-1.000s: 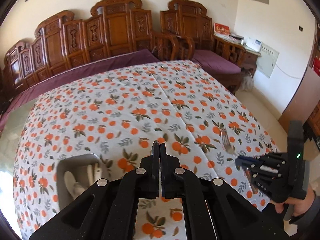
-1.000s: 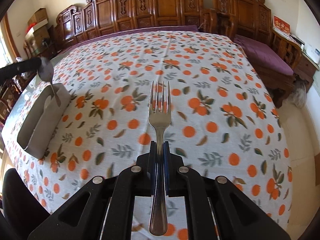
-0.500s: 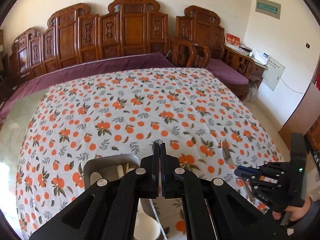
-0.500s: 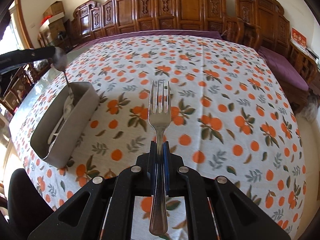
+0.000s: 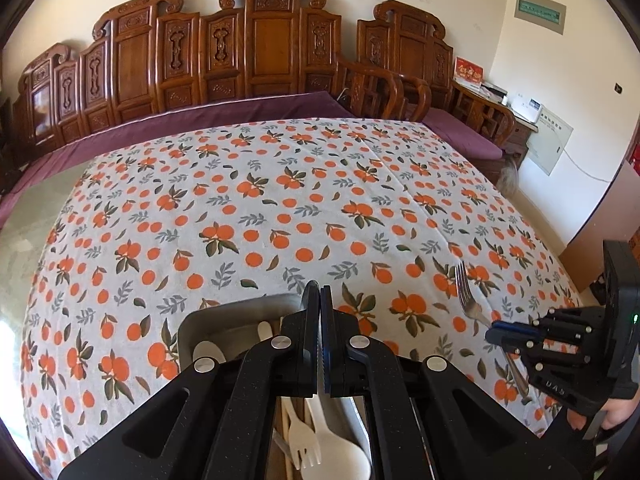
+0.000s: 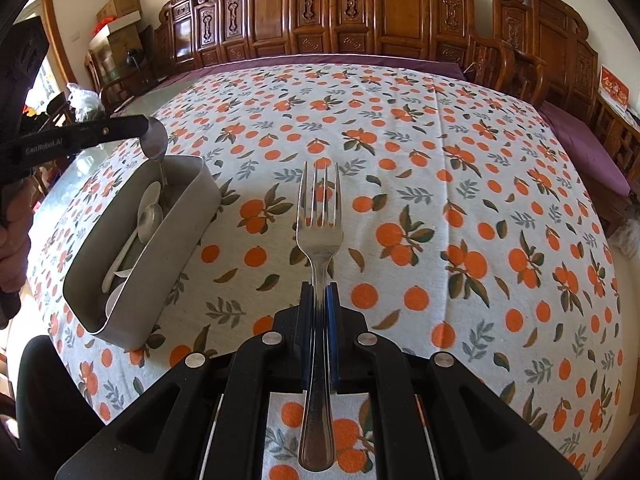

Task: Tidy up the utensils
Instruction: 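Lower the silver spoon into the grey tray and open the left tool, then carry the silver fork over the tray and release it with the right tool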

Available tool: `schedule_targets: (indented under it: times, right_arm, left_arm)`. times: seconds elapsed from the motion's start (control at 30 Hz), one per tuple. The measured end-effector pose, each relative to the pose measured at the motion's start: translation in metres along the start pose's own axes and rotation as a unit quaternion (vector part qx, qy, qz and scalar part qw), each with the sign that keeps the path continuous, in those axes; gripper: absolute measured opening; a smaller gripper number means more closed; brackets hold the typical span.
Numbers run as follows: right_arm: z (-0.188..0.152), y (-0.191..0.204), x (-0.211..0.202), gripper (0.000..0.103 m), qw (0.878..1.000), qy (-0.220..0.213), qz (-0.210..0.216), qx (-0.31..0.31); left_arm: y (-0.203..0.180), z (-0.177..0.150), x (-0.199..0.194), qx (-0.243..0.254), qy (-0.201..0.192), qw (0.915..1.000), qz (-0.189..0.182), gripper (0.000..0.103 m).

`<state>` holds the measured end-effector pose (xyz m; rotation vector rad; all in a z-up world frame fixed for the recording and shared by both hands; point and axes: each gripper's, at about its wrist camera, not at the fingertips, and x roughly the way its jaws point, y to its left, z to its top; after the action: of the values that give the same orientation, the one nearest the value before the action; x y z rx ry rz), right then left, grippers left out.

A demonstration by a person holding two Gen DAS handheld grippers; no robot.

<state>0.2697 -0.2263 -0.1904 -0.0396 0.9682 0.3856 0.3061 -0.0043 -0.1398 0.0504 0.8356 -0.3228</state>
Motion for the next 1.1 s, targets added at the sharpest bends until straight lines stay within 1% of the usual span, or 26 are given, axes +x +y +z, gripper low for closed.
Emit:
schedule_targets:
  times: [0.07, 0.17, 0.3, 0.43, 0.63, 0.77, 0.87, 1.1]
  right_arm:
    - [0.002, 0.002, 0.001, 0.008, 1.000, -0.001, 0.001, -0.002]
    - [0.005, 0.008, -0.001, 0.008, 1.000, -0.004, 0.002, -0.005]
    - [0.010, 0.017, -0.004, 0.008, 1.000, -0.009, 0.005, -0.007]
    - [0.013, 0.030, -0.007, 0.008, 1.000, -0.014, 0.009, -0.013]
    - [0.016, 0.052, -0.010, 0.008, 0.999, -0.016, 0.016, -0.023]
    - [0.017, 0.065, -0.013, 0.008, 0.999, -0.019, 0.019, -0.031]
    - [0.018, 0.073, -0.015, 0.008, 0.999, -0.020, 0.020, -0.036]
    - [0.017, 0.087, -0.017, 0.008, 0.999, -0.018, 0.023, -0.046]
  left_arm:
    - [0.001, -0.006, -0.003, 0.000, 0.001, 0.9999, -0.011, 0.000]
    - [-0.001, -0.018, -0.011, 0.006, 0.001, 0.9998, -0.017, 0.000]
    - [-0.001, -0.036, -0.022, 0.002, 0.010, 0.9998, -0.015, 0.000]
    - [0.003, -0.056, -0.028, -0.008, 0.024, 0.9997, -0.005, 0.000]
    - [0.012, -0.078, -0.027, -0.021, 0.052, 0.9982, 0.020, 0.000]
    - [0.016, -0.084, -0.026, -0.025, 0.062, 0.9974, 0.028, 0.000]
    - [0.020, -0.089, -0.022, -0.030, 0.077, 0.9960, 0.032, 0.000]
    - [0.027, -0.096, -0.018, -0.041, 0.091, 0.9942, 0.039, 0.001]
